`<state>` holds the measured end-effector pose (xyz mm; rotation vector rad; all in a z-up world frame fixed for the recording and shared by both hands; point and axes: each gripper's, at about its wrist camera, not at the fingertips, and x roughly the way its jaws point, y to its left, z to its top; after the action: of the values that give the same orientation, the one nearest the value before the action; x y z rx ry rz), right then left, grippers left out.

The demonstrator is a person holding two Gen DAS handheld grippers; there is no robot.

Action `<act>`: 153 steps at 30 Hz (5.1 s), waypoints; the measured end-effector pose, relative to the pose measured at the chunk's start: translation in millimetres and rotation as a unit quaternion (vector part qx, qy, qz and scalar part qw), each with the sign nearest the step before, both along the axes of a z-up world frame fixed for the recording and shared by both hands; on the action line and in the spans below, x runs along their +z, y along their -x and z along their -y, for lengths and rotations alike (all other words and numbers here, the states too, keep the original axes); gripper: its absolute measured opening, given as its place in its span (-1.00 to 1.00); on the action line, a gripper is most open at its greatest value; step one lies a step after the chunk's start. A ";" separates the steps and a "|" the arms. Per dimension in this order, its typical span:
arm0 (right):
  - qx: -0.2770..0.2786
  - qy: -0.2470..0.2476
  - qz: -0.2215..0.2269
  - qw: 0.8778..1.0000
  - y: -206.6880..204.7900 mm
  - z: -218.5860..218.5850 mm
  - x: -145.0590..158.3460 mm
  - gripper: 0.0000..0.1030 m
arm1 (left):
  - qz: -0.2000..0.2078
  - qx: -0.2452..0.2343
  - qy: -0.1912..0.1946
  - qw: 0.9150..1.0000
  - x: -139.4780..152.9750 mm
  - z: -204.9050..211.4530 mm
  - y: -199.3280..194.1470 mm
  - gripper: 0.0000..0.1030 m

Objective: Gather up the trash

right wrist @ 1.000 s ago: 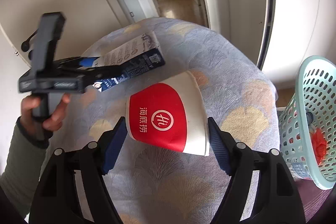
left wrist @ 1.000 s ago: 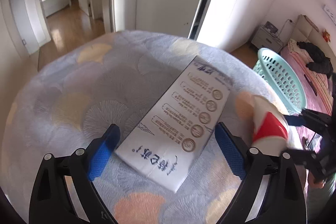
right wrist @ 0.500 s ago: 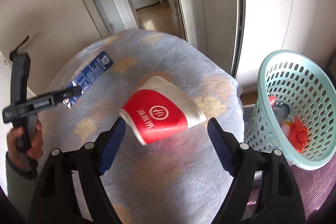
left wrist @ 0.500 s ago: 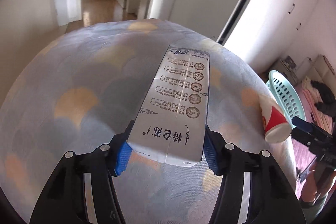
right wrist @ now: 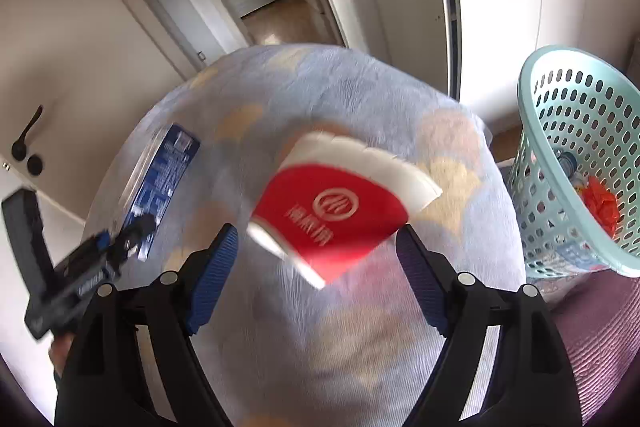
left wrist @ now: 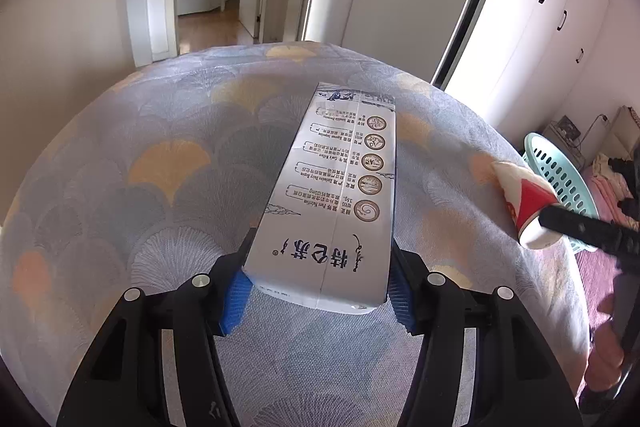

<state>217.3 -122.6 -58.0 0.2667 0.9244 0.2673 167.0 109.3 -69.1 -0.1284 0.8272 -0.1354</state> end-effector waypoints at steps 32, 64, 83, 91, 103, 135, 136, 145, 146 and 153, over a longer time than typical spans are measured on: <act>-0.073 0.023 0.101 0.992 43.9 59.1 49.7 0.20 | 0.085 -0.049 0.028 0.995 52.6 58.3 8.4 0.00; -0.277 0.020 -0.004 0.961 -2.5 289.8 -5.1 0.36 | 0.047 -0.243 0.050 0.968 38.5 341.2 -106.0 0.46; -0.219 0.051 0.144 0.964 102.9 177.6 65.5 0.42 | 0.145 -0.162 0.027 0.976 78.4 209.1 2.5 0.67; -0.239 0.144 0.250 0.927 149.6 120.6 73.9 0.55 | 0.226 -0.057 -0.042 0.972 66.9 163.9 64.0 0.80; -0.235 0.175 0.321 0.901 172.6 85.3 65.7 0.61 | 0.275 0.001 -0.081 0.958 43.8 143.7 96.4 0.82; -0.218 0.158 0.286 0.920 163.1 92.5 47.6 0.62 | 0.267 0.008 -0.079 0.960 38.9 142.2 95.0 0.85; -0.218 0.160 0.285 0.919 162.8 91.7 47.0 0.62 | 0.267 0.009 -0.079 0.960 38.7 142.2 95.6 0.85; -0.214 0.169 0.288 0.918 164.6 86.6 45.8 0.62 | 0.265 0.008 -0.081 0.961 37.5 141.2 95.6 0.85; -0.214 0.169 0.287 0.918 164.1 87.0 45.8 0.62 | 0.265 0.008 -0.080 0.961 37.6 141.2 95.7 0.85; -0.214 0.161 0.283 0.921 162.8 89.2 46.4 0.62 | 0.263 0.011 -0.079 0.961 38.4 138.9 95.9 0.85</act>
<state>54.5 -211.8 -11.6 0.0706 0.3087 -0.2106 71.1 -29.6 -30.7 0.0497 0.3021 -0.0757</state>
